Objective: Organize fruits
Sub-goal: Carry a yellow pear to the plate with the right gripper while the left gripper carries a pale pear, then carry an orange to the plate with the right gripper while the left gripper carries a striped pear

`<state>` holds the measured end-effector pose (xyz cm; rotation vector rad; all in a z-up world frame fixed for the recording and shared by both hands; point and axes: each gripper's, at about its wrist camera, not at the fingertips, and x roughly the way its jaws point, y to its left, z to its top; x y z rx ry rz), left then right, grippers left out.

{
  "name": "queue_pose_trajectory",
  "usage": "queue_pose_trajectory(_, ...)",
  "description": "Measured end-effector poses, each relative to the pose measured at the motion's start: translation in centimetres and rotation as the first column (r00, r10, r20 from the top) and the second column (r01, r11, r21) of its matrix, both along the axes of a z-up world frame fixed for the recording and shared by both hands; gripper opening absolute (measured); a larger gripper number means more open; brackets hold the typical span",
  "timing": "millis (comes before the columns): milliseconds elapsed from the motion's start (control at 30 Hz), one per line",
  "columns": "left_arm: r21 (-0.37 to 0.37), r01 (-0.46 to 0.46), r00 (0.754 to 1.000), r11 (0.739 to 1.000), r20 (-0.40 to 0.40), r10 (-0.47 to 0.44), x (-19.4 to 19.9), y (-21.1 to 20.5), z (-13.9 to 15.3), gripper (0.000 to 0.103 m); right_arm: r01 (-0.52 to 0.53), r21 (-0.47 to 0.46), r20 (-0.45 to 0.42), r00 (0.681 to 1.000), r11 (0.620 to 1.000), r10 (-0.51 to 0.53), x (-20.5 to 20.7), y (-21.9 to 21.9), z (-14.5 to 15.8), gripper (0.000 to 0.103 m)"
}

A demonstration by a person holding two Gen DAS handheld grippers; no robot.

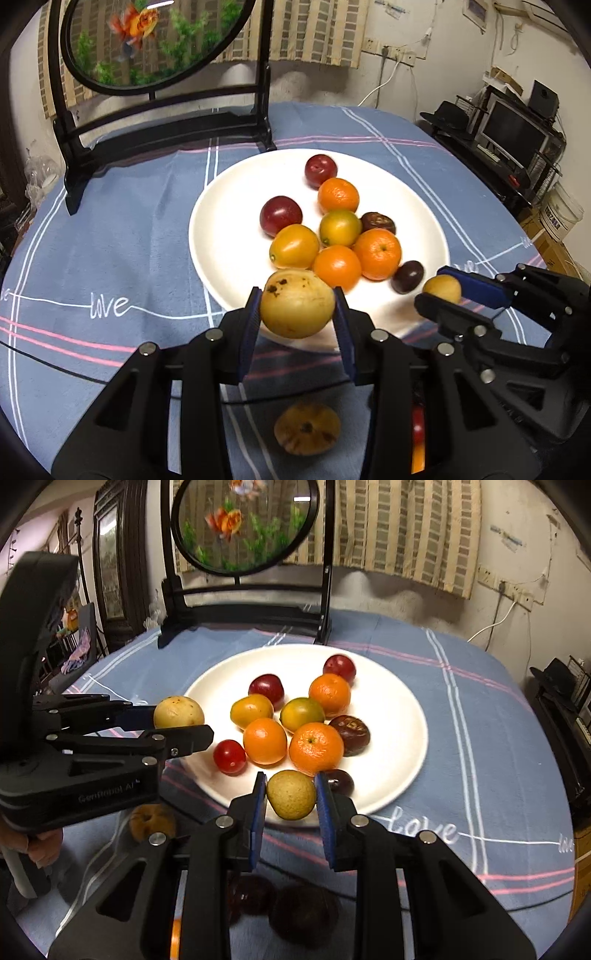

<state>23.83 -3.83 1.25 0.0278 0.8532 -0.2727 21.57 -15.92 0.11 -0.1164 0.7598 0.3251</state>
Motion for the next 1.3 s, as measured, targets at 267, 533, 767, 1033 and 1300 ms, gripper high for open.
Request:
queue_pose_trajectory(267,-0.03,-0.031,0.999,0.999,0.036,0.032,-0.7,1.0,0.5,0.062,0.017,0.043,-0.05,0.999,0.999,-0.015,0.1,-0.7,-0.5,0.028)
queue_pose_trajectory(533,-0.012,-0.041,0.998,0.999,0.045,0.041,-4.8,1.9,1.1,0.078,0.068,0.102,-0.082,0.995,0.992,-0.06,-4.5,-4.2,-0.2,0.029)
queue_pose_trajectory(767,0.009,-0.048,0.998,0.999,0.04,0.047,-9.2,2.4,0.1,0.084,0.058,0.101,-0.102,0.994,0.993,-0.048,-8.9,-4.5,-1.2,0.029)
queue_pose_trajectory(1033,-0.011,-0.116,0.993,0.993,0.006,0.116,-12.4,4.1,-1.5,0.086,-0.009,0.134,-0.138,0.99,0.991,0.028,-11.6,-1.4,-2.3,0.038)
queue_pose_trajectory(1300,-0.009,-0.142,0.99,0.99,0.012,0.142,-13.5,5.9,-1.7,0.089,-0.034,0.065,-0.151,0.988,0.997,0.044,-11.3,2.6,-3.0,0.039)
